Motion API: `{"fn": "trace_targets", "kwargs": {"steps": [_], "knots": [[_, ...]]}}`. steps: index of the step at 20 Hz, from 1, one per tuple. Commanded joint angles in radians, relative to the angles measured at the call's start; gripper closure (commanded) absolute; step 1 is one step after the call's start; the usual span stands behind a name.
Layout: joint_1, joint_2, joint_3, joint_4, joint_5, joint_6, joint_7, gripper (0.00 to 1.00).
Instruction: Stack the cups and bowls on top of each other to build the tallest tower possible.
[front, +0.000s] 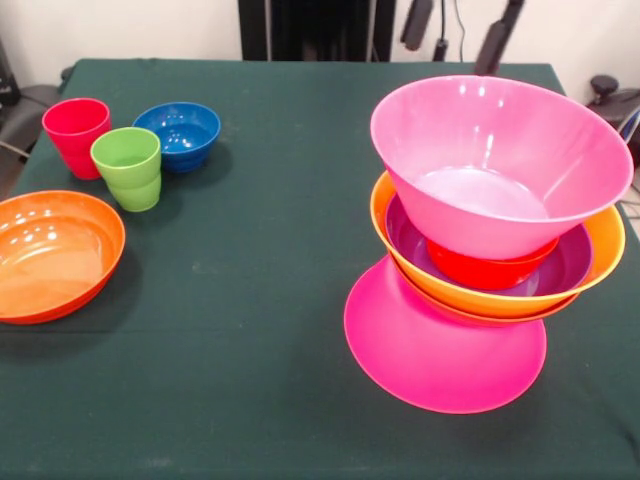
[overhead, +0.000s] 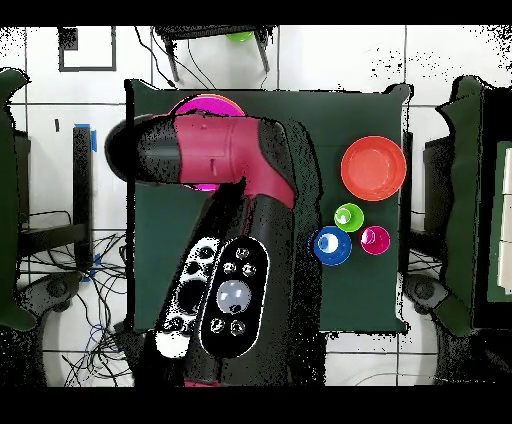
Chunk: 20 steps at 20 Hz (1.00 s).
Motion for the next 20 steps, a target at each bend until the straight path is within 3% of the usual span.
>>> {"fn": "trace_targets", "kwargs": {"steps": [1,11,20], "knots": [[-0.072,-0.005,0.169,0.188,-0.068,-0.078,-0.191,0.00],[-0.240,-0.010,0.285,0.275,-0.138,-0.205,-0.255,0.00],[-0.376,0.019,0.402,0.284,-0.238,-0.233,-0.294,0.00]]}}
